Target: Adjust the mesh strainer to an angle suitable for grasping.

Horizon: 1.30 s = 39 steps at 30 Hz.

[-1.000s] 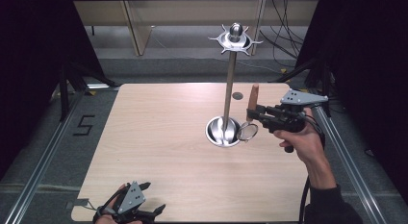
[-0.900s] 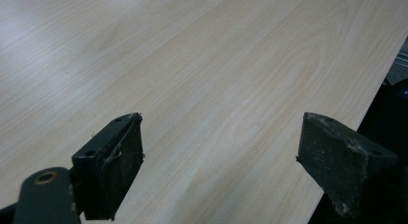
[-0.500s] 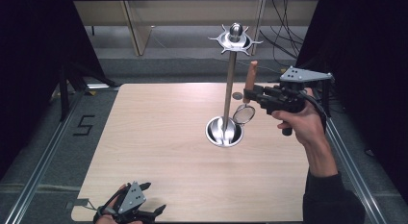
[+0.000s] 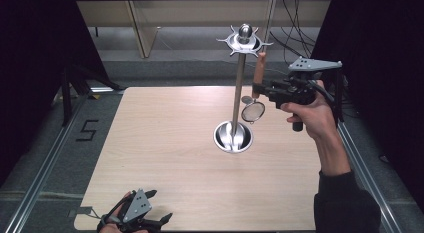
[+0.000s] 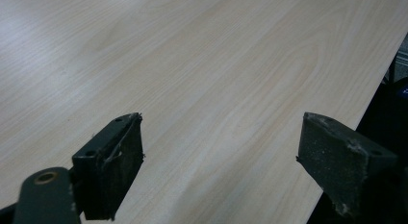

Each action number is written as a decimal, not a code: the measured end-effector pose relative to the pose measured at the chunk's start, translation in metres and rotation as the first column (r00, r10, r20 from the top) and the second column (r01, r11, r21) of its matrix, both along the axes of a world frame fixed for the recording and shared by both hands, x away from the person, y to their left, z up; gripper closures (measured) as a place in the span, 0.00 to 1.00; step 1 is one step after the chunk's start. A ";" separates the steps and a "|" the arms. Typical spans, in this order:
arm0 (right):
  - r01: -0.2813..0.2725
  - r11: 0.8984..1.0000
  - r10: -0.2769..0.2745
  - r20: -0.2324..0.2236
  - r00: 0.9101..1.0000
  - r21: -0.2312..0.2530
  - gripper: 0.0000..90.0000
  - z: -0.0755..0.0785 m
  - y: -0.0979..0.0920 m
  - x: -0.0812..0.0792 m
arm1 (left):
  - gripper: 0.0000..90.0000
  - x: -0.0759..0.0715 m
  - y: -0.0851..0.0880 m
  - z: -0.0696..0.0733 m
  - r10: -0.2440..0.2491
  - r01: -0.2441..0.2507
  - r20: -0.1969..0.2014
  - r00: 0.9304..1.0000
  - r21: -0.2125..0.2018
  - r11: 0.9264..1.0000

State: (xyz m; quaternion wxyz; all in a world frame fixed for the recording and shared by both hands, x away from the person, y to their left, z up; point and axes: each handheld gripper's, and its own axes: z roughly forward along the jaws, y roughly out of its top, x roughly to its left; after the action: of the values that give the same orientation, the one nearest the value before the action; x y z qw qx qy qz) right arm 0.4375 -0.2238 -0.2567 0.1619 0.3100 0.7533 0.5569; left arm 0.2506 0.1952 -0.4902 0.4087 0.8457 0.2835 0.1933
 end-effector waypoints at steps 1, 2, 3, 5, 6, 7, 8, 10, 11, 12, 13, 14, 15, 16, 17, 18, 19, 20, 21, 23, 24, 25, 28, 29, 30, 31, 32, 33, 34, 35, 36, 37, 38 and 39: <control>0.000 1.000 0.000 0.000 1.000 0.000 0.78 0.000 0.000 0.000 | 0.17 0.000 0.000 0.000 0.000 0.000 0.000 1.000 0.000 1.000; 0.001 1.000 -0.001 -0.006 1.000 0.006 0.78 0.000 0.000 0.001 | 0.17 -0.001 -0.002 -0.001 0.009 -0.009 -0.009 1.000 -0.037 0.999; -0.008 1.000 0.008 -0.002 1.000 0.001 0.78 0.000 0.001 0.003 | 0.17 -0.001 -0.001 -0.001 0.007 -0.007 -0.008 1.000 -0.022 1.000; -0.003 1.000 0.003 -0.016 1.000 -0.009 0.78 0.000 0.003 0.005 | 0.17 0.000 -0.001 -0.001 0.005 -0.006 -0.004 1.000 -0.022 1.000; -0.003 1.000 0.003 -0.016 1.000 -0.009 0.78 0.000 0.003 0.005 | 0.17 0.000 -0.001 -0.001 0.006 -0.006 -0.004 1.000 -0.022 1.000; 0.005 1.000 -0.005 -0.022 1.000 -0.010 0.78 0.001 0.004 0.007 | 0.17 0.000 0.000 0.000 -0.001 0.001 -0.002 1.000 0.000 1.000; 0.005 1.000 -0.005 -0.022 1.000 -0.010 0.78 0.001 0.004 0.007 | 0.17 0.000 0.000 0.000 -0.001 0.001 -0.002 1.000 0.000 1.000; 0.003 1.000 -0.003 -0.020 1.000 -0.018 0.78 0.002 0.006 0.011 | 0.17 0.000 -0.001 -0.001 0.007 -0.007 -0.003 1.000 -0.021 1.000; 0.001 1.000 -0.001 -0.021 1.000 -0.016 0.78 0.002 0.006 0.012 | 0.17 0.000 -0.001 -0.001 0.006 -0.006 -0.006 1.000 -0.022 1.000; 0.001 1.000 -0.001 -0.032 0.999 -0.013 0.78 0.002 0.007 0.013 | 0.17 -0.001 -0.001 -0.001 0.006 -0.006 -0.007 1.000 -0.026 1.000; -0.001 1.000 0.000 -0.035 0.999 -0.017 0.78 0.002 0.007 0.014 | 0.17 -0.001 -0.001 -0.001 0.006 -0.006 -0.007 1.000 -0.026 1.000; -0.007 1.000 0.007 -0.028 1.000 -0.017 0.78 0.001 0.007 0.016 | 0.17 0.000 0.000 0.000 -0.003 0.003 0.001 1.000 0.003 1.000; 0.000 1.000 0.000 -0.032 0.999 -0.016 0.78 0.001 0.007 0.016 | 0.17 0.000 0.000 0.000 -0.003 0.003 0.001 1.000 0.003 1.000; 0.000 1.000 0.000 -0.022 1.000 -0.021 0.78 0.000 0.008 0.017 | 0.17 0.000 0.000 0.000 -0.006 0.006 -0.002 1.000 -0.003 1.000; -0.008 1.000 0.007 -0.025 1.000 -0.021 0.78 -0.002 0.008 0.018 | 0.17 -0.001 -0.002 -0.001 0.001 -0.001 -0.004 1.000 -0.020 1.000; -0.003 1.000 0.002 -0.030 1.000 -0.023 0.78 -0.003 0.009 0.018 | 0.17 -0.001 -0.001 -0.001 0.000 0.000 -0.003 1.000 -0.017 1.000; -0.004 1.000 0.003 -0.025 1.000 -0.018 0.78 -0.003 0.010 0.018 | 0.17 -0.001 -0.001 -0.001 0.000 0.000 -0.003 1.000 -0.017 1.000; -0.007 1.000 0.006 -0.024 1.000 -0.013 0.78 -0.004 0.010 0.018 | 0.17 -0.001 0.000 0.000 -0.005 0.005 -0.001 1.000 -0.004 1.000; -0.009 1.000 0.009 -0.023 1.000 -0.011 0.77 -0.004 0.010 0.019 | 0.17 0.000 0.000 0.000 -0.004 0.004 0.000 1.000 -0.004 1.000; -0.001 1.000 0.000 -0.041 0.999 -0.009 0.77 -0.004 0.010 0.017 | 0.17 0.000 0.000 0.000 -0.006 0.006 0.000 1.000 -0.004 1.000; 0.004 1.000 -0.005 -0.027 1.000 -0.023 0.74 -0.005 0.008 0.018 | 0.17 -0.001 0.000 0.000 -0.006 0.006 0.000 1.000 -0.004 1.000; 0.014 1.000 -0.015 -0.024 1.000 -0.017 0.73 -0.006 0.007 0.018 | 0.17 -0.001 0.000 0.000 -0.006 0.006 0.000 1.000 -0.004 1.000; 0.018 1.000 -0.018 -0.025 1.000 -0.007 0.70 -0.007 0.005 0.016 | 0.17 0.000 0.000 0.000 -0.001 0.001 0.006 1.000 -0.002 1.000; 0.027 1.000 -0.027 -0.011 1.000 -0.007 0.69 -0.008 0.004 0.015 | 0.17 -0.001 0.000 0.000 0.005 -0.005 0.005 1.000 -0.024 1.000; 0.036 0.999 -0.036 0.005 0.999 0.005 0.66 -0.009 0.000 0.012 | 0.17 -0.001 0.000 0.000 0.009 -0.009 0.002 1.000 -0.035 0.999; 0.036 0.999 -0.036 0.005 0.999 0.005 0.66 -0.009 0.000 0.012 | 0.17 -0.001 0.000 0.000 0.009 -0.009 0.002 1.000 -0.035 0.999; 0.050 0.999 -0.050 0.018 0.999 0.002 0.63 -0.010 -0.003 0.010 | 0.17 0.000 0.002 0.001 0.001 -0.001 0.006 1.000 -0.006 1.000; 0.050 0.999 -0.050 0.018 0.999 0.002 0.63 -0.010 -0.003 0.010 | 0.17 0.000 0.002 0.001 0.001 -0.001 0.006 1.000 -0.006 1.000; 0.065 0.998 -0.065 0.001 0.998 0.014 0.61 -0.011 -0.005 0.003 | 0.17 0.000 0.001 0.001 -0.004 0.004 0.014 1.000 -0.014 1.000; 0.071 0.997 -0.071 0.009 0.997 0.021 0.59 -0.011 -0.007 0.002 | 0.17 0.000 0.001 0.001 0.002 -0.002 0.004 1.000 -0.018 1.000; 0.071 0.997 -0.071 0.009 0.997 0.021 0.59 -0.011 -0.007 0.002 | 0.17 0.000 0.001 0.001 0.002 -0.002 0.004 1.000 -0.018 1.000; 0.079 0.997 -0.080 0.039 0.996 0.027 0.57 -0.012 -0.009 -0.001 | 0.17 -0.001 0.001 0.001 0.011 -0.011 0.002 1.000 -0.026 1.000; 0.087 0.996 -0.088 0.044 0.995 0.029 0.53 -0.014 -0.011 -0.008 | 0.17 -0.001 0.001 0.001 0.007 -0.007 -0.013 1.000 -0.018 1.000; 0.099 0.995 -0.100 0.045 0.994 0.025 0.52 -0.015 -0.011 -0.012 | 0.17 0.000 0.001 0.001 0.009 -0.009 0.006 1.000 -0.019 1.000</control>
State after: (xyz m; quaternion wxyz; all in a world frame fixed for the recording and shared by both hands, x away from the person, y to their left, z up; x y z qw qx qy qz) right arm 0.4255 -0.2347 -0.2718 0.2034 0.3359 0.7267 0.5637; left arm 0.2505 0.1966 -0.4894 0.4166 0.8399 0.2879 0.1953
